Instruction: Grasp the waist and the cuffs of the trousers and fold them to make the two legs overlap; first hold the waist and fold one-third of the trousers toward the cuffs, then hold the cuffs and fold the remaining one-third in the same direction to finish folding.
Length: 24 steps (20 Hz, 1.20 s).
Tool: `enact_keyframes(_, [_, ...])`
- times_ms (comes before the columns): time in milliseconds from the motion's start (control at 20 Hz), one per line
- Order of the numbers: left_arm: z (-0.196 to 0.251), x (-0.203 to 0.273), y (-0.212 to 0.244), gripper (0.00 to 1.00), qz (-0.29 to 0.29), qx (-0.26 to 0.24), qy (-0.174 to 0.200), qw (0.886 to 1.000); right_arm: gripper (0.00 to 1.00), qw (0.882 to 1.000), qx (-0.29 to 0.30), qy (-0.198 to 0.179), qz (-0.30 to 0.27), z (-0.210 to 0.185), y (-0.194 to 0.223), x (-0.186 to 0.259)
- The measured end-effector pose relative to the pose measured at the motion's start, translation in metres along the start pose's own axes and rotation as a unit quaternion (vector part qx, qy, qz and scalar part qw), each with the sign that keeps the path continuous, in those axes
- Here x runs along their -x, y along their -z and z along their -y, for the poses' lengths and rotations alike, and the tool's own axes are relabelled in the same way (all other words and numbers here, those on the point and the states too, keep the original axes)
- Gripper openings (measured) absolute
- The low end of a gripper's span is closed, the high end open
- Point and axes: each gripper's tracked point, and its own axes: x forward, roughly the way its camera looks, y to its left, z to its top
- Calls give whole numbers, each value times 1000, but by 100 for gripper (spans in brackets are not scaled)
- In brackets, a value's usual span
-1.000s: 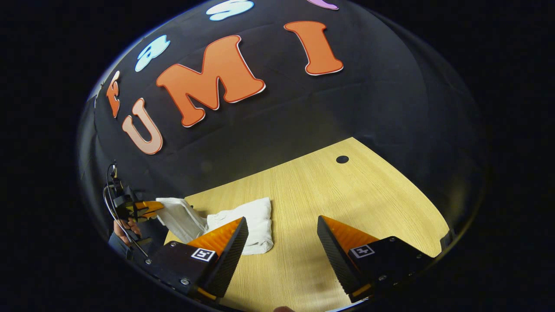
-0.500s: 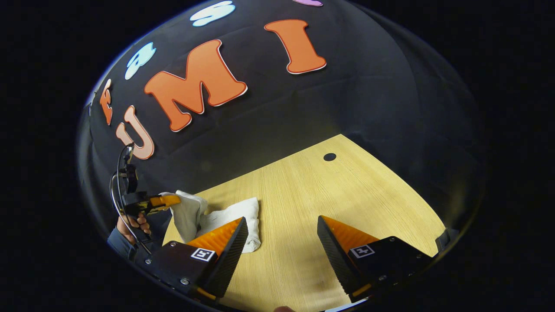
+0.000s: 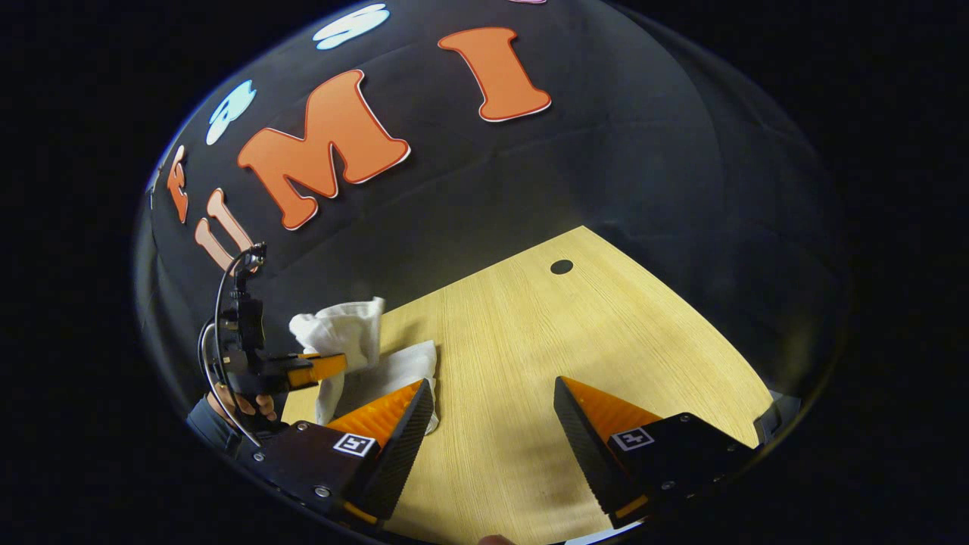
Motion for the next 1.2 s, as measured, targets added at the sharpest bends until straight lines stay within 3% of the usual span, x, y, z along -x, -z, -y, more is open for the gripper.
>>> enact_keyframes(150, [18, 5, 7, 27, 2, -11, 45, 999, 97, 1000, 3, -2, -4, 2, 0, -2])
enact_keyframes(250, [32, 15, 7, 38, 10, -14, 74, 997, 98, 1000, 5, -9, -6, 0, -2, -4])
enact_keyframes(400, [34, 44, -2, 61, 43, -19, 79, 996, 98, 1000, 20, -13, 4, -9, -11, -5])
enact_keyframes(600, [7, 81, -24, 91, 115, -8, 31, 993, 97, 995, 67, -24, 64, -38, -41, 2])
enact_keyframes(700, [-3, 96, -25, 98, 134, 6, 2, 991, 97, 989, 103, -27, 100, -54, -57, 10])
enact_keyframes(900, [-30, 149, -26, 99, 183, 48, -57, 980, 97, 975, 144, -58, 159, -98, -73, 21])
enact_keyframes(1050, [-49, 196, -31, 99, 232, 66, -121, 963, 97, 970, 172, -62, 158, -122, -64, 33])
enact_keyframes(1200, [-57, 220, -36, 99, 271, 88, -159, 945, 97, 966, 168, -86, 174, -158, -63, 55])
